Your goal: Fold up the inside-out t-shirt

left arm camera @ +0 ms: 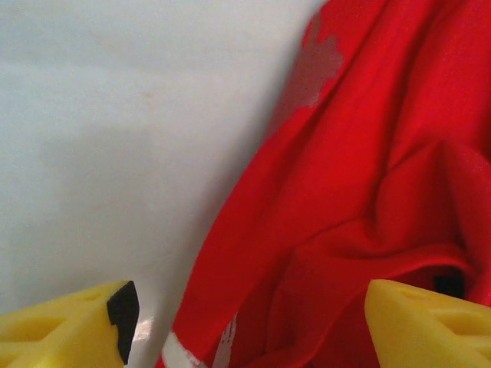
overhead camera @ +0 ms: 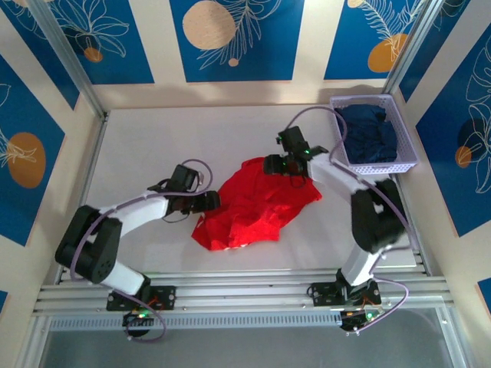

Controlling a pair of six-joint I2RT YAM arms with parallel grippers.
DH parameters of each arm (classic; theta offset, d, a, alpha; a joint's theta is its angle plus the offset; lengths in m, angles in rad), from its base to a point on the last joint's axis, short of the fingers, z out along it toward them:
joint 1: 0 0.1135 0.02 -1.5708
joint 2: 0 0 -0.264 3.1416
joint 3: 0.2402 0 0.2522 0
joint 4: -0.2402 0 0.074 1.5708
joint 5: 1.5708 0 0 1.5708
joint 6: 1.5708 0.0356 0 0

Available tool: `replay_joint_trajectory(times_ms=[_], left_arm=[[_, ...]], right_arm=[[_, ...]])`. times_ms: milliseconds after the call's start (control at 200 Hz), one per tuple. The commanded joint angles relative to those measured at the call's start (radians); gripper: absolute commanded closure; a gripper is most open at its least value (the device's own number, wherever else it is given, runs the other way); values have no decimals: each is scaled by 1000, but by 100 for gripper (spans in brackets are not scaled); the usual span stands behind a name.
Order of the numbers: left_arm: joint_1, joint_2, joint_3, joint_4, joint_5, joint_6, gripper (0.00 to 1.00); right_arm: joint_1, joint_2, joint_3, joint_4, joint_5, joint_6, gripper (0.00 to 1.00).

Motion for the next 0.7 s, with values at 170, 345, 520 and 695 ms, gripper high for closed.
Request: replay_joint_trajectory(times_ms=[170, 345, 520, 695], left_arm=[[1, 122, 12, 100, 159, -9, 30], [-10, 202, 28, 189, 226, -38, 64], [5, 209, 103, 200, 218, -18, 100], [42, 82, 252, 142, 131, 18, 100]], right_arm=[[17, 313, 272, -124, -63, -137, 24], [18, 362, 339, -122, -103, -129, 60], [-23, 289, 379, -68, -150, -126, 100], [-76, 144, 435, 36, -241, -110, 100]])
